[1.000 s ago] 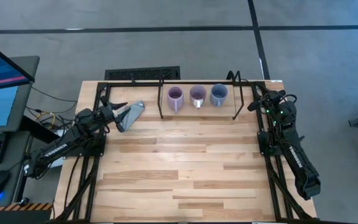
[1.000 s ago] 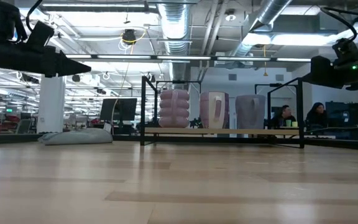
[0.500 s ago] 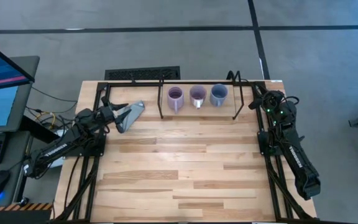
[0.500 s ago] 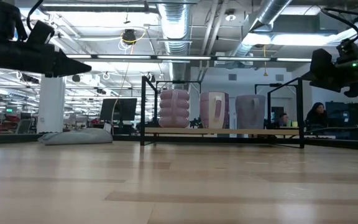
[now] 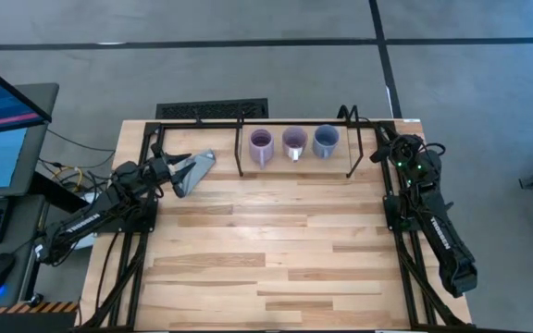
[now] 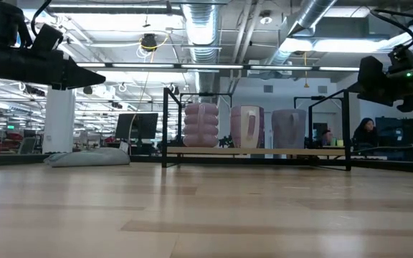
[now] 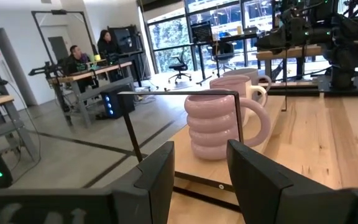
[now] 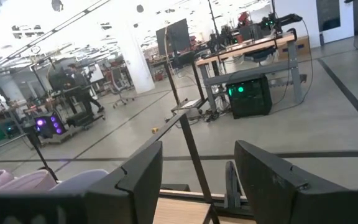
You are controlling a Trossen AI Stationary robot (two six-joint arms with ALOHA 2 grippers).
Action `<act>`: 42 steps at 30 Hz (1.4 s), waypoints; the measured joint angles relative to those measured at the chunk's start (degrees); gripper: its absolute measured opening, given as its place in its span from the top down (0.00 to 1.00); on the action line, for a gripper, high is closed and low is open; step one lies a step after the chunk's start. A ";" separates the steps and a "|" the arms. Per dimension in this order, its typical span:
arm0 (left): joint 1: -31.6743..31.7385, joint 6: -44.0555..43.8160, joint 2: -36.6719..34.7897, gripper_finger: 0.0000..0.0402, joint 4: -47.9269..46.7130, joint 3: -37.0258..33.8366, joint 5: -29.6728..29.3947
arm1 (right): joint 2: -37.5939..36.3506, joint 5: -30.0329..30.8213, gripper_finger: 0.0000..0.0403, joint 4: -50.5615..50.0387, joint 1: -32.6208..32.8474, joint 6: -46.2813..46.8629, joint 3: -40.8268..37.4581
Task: Stack small to large cups/mugs on shelf
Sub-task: Return to Home Position
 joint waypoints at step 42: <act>-0.02 0.00 0.00 0.65 -0.52 -0.01 -3.69 | 0.00 0.02 0.45 0.00 0.01 0.02 -0.02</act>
